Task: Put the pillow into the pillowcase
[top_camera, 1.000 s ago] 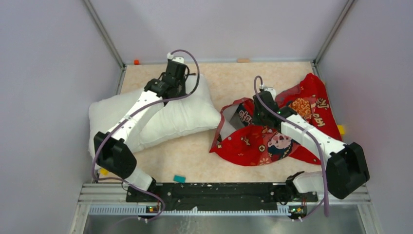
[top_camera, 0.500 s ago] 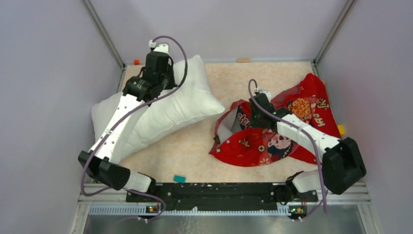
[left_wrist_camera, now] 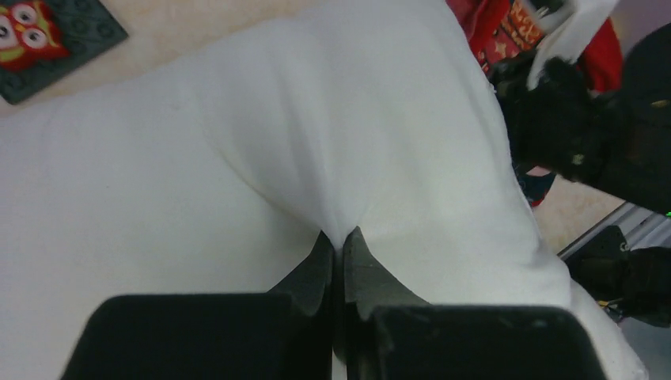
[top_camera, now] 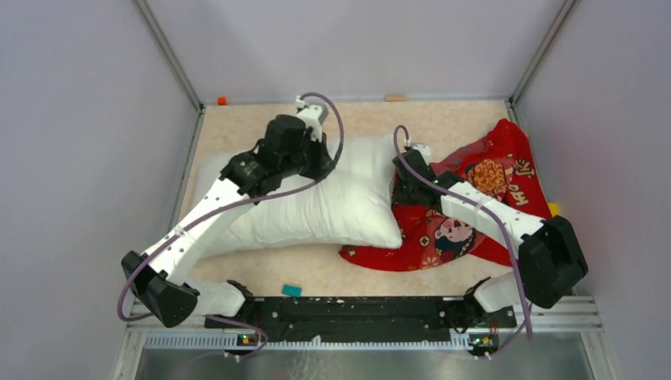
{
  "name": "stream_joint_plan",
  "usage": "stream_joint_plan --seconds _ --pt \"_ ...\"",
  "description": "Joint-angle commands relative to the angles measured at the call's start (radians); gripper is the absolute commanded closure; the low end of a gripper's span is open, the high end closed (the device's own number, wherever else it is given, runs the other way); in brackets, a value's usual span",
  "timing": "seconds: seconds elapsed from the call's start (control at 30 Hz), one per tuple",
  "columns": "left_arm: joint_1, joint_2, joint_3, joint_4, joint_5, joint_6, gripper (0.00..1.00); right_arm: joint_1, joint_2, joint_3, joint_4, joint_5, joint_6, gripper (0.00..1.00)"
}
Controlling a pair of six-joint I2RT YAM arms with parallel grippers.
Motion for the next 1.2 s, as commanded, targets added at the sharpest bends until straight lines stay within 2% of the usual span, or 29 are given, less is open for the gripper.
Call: stream_joint_plan --seconds 0.0,0.17,0.37,0.47,0.63,0.73,0.87,1.03,1.1,1.17 --pt "-0.023 -0.026 -0.176 0.111 -0.069 -0.052 1.0 0.006 -0.137 -0.033 -0.058 0.104 0.031 1.0" --pt "-0.023 0.01 -0.336 0.134 -0.186 -0.069 1.0 0.008 -0.3 -0.137 -0.096 0.088 0.014 1.0" --pt "-0.024 0.075 -0.368 0.09 -0.171 -0.092 1.0 0.026 -0.394 -0.212 -0.141 0.01 -0.041 1.0" --pt "-0.024 0.068 -0.388 0.087 -0.235 -0.082 1.0 0.05 -0.427 -0.234 -0.151 0.009 -0.053 1.0" --pt "-0.019 0.115 -0.35 0.015 -0.357 -0.096 1.0 0.067 -0.535 -0.199 -0.213 0.162 0.015 1.0" --pt "-0.007 0.118 -0.347 0.015 -0.37 -0.09 1.0 0.067 -0.612 -0.201 -0.157 0.188 0.012 1.0" --pt "0.052 0.108 -0.34 0.016 -0.361 -0.069 1.0 0.066 -0.594 -0.208 -0.15 0.167 0.005 1.0" --pt "0.102 0.087 -0.318 0.015 -0.335 -0.033 1.0 0.066 -0.466 -0.227 -0.242 0.191 0.079 1.0" --pt "0.102 0.079 -0.307 0.015 -0.308 -0.025 1.0 0.067 -0.441 -0.229 -0.253 0.187 0.095 0.93" --pt "0.102 0.061 -0.305 0.035 -0.254 -0.004 1.0 0.066 -0.448 -0.221 -0.236 0.174 0.091 0.72"
